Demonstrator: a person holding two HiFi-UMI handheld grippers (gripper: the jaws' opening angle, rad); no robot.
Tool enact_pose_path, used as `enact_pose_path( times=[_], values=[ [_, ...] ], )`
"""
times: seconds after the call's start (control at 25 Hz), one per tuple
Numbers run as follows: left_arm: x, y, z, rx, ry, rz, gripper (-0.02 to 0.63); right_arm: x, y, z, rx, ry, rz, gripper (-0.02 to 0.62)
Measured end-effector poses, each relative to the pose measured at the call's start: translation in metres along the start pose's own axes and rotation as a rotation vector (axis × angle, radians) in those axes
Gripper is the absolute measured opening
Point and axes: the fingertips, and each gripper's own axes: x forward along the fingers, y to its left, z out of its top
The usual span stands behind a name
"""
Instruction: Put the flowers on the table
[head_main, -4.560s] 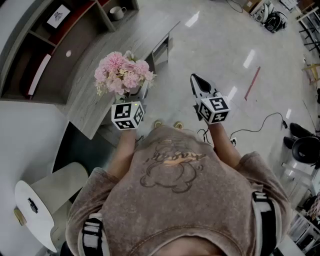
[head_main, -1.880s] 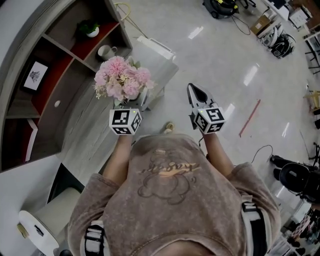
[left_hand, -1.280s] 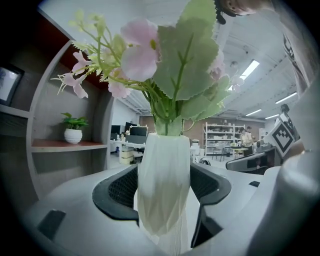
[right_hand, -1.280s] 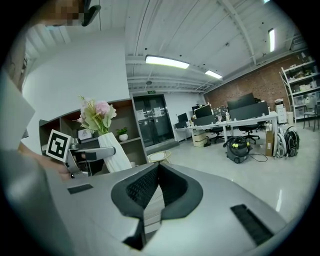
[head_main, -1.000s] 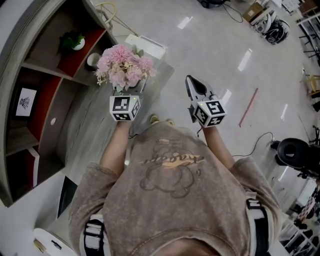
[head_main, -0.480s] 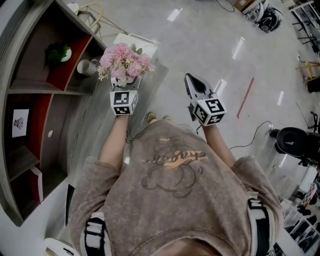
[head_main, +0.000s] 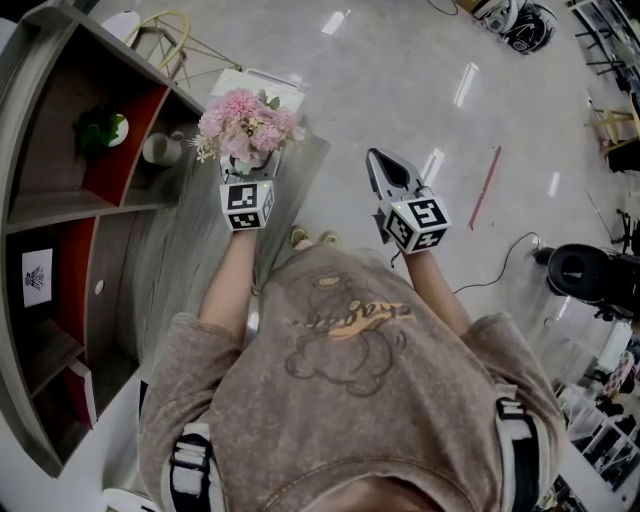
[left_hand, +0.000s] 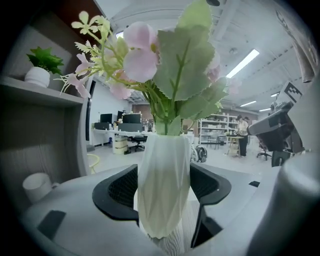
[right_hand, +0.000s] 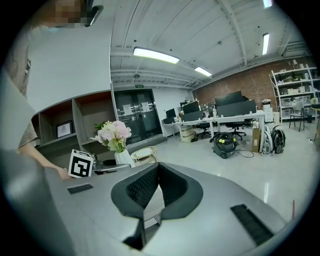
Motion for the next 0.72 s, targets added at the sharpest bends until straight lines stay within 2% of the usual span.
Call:
enact_pose_path(
  times=[0.72],
  values=[
    [0.0014,-0.0005,0.0005,0.003,-0.022,0.018,0.334,0.0074,0.0003,-0.0079,-0.001,0.028,0.021,-0.003]
  ],
)
